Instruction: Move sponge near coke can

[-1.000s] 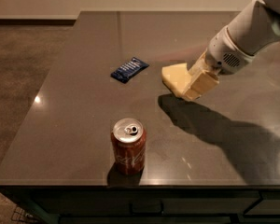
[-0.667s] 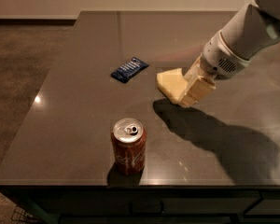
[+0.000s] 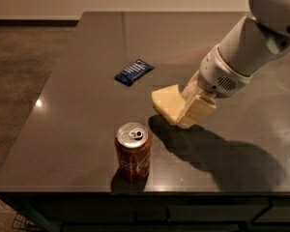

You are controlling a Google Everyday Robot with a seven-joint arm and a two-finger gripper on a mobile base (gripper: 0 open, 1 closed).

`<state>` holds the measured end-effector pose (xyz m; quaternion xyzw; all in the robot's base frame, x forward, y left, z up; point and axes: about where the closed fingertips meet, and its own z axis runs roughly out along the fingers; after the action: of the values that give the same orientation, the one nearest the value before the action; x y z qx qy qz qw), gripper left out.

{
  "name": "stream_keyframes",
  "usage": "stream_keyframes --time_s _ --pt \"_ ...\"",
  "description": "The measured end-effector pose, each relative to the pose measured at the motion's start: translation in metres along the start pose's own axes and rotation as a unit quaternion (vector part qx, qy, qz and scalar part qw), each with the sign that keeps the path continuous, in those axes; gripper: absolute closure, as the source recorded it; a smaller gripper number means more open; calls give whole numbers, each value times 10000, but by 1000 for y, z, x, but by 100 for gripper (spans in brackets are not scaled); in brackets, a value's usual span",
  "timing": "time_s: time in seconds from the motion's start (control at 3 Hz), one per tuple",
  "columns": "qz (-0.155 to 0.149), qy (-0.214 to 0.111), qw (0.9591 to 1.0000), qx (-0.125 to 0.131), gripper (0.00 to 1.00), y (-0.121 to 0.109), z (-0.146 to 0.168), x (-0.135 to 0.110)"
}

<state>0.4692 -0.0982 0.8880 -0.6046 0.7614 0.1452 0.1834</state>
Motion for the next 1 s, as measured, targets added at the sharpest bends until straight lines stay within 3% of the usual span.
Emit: stream_keyframes --time_s 0.33,1.0 --pt "-137 -18 9997 -202 100 20 13 0" --pt "-435 -80 9978 -503 59 44 34 -2"
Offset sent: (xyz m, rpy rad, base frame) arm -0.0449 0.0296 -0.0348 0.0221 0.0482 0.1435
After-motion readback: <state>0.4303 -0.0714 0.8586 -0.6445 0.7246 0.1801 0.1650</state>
